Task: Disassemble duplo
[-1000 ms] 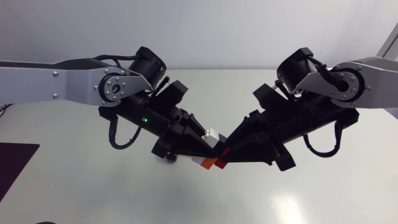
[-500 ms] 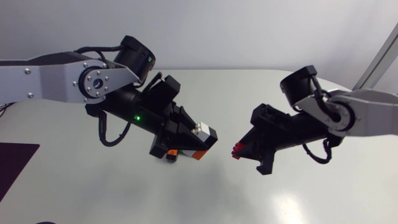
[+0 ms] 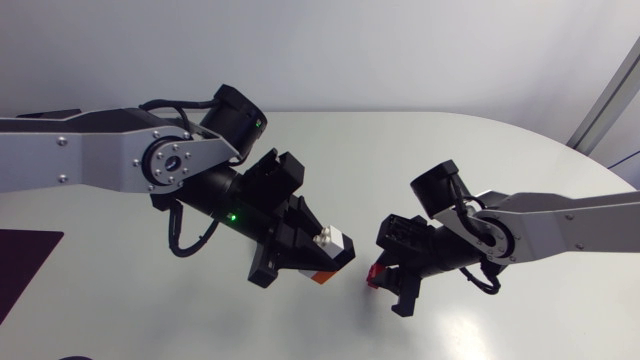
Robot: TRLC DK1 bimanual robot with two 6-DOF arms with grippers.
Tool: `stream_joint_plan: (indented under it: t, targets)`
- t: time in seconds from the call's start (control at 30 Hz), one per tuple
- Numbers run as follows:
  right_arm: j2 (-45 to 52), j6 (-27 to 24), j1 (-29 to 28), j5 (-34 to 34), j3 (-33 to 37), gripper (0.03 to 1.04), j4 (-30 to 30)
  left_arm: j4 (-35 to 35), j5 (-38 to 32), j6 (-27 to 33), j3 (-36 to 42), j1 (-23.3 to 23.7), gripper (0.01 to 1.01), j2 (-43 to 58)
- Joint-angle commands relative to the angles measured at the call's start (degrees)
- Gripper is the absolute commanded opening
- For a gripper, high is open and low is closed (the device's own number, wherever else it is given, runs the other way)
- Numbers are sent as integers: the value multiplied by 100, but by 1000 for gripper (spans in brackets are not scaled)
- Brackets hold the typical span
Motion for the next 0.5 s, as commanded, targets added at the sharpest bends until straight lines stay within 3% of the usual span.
stream_joint_plan:
  t: [0.0, 0.13, 0.27, 0.47]
  targets:
    - [100, 38, 28, 11, -158, 879, -10, 26, -37, 142, -120, -57, 225, 70]
    - [-6, 38, -25, -85, -149, 989, -63, 26, -46, 168, -120, -92, 225, 70]
    - [-533, -24, -350, -753, 70, 993, -573, 26, -73, 256, -164, -171, 226, 79]
    - [-1166, -419, -1001, -2335, 1116, 993, -2331, -36, -108, 406, -208, -276, 230, 88]
